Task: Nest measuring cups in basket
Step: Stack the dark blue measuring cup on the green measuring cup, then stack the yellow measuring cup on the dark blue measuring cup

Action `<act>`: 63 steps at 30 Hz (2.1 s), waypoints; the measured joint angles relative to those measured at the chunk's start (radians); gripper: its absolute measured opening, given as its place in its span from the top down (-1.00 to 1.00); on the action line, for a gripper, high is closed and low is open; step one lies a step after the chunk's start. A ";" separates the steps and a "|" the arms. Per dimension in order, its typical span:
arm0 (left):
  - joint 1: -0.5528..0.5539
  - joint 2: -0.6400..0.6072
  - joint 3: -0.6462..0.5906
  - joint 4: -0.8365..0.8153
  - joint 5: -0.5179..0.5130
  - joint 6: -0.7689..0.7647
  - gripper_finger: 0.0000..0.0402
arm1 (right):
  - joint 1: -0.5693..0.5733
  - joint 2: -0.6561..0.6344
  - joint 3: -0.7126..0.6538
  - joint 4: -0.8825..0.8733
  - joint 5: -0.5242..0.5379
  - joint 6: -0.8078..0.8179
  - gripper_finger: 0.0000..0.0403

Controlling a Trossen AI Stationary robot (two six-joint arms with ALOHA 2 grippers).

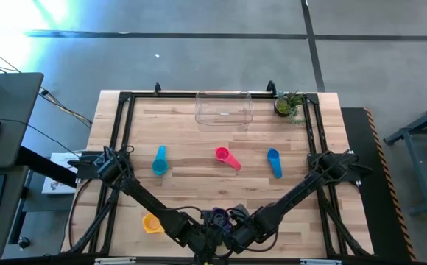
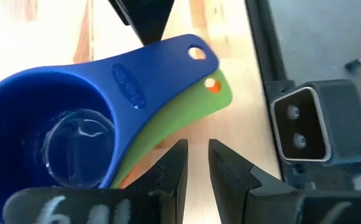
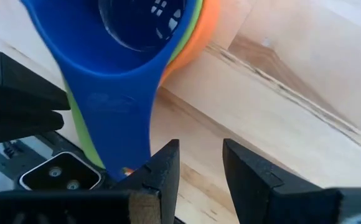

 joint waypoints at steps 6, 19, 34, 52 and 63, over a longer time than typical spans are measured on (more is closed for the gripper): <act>0.009 0.000 0.000 0.035 0.000 -0.002 0.72 | -0.003 -0.001 0.001 0.013 0.008 0.003 0.43; 0.034 0.001 0.000 0.035 0.004 0.011 0.72 | -0.002 -0.001 0.001 0.003 0.002 0.002 0.43; 0.034 -0.071 -0.001 -0.052 0.016 -0.032 0.72 | -0.003 -0.065 0.002 -0.071 0.055 -0.034 0.43; 0.062 -0.351 -0.001 -0.480 -0.082 -0.333 0.72 | -0.097 -0.249 0.002 -0.177 0.118 -0.387 0.43; 0.019 -0.459 -0.001 -0.744 -0.054 -0.603 0.72 | -0.204 -0.272 0.002 -0.177 0.043 -0.659 0.43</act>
